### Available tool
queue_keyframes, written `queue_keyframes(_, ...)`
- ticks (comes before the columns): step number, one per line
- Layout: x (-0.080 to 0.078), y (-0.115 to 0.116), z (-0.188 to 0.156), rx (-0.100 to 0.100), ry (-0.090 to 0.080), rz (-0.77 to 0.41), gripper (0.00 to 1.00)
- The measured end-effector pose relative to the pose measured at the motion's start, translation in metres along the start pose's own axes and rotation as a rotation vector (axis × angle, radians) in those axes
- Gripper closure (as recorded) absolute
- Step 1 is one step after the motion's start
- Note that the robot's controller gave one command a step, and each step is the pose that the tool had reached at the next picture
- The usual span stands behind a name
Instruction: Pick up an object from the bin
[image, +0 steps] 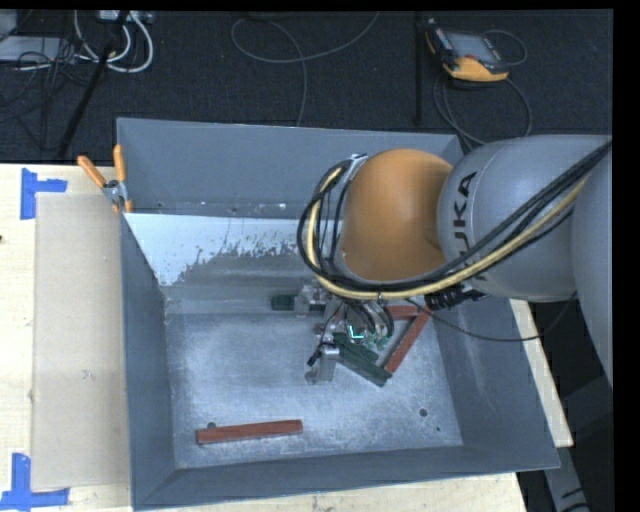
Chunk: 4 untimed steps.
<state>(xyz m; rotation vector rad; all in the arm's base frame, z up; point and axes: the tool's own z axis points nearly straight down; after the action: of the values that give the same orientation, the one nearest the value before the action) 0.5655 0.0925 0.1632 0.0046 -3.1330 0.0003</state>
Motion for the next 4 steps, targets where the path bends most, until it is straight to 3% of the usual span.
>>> queue_keyframes(1,0.07,0.1,0.078,-0.001,0.0,-0.243,0.0)
queue_keyframes(2,0.067,0.096,0.076,0.001,-0.006,-0.23,1.0)
queue_keyframes(3,0.066,0.096,0.076,0.001,-0.006,-0.229,0.0)
queue_keyframes(4,0.079,0.064,0.094,0.0,-0.013,-0.24,0.0)
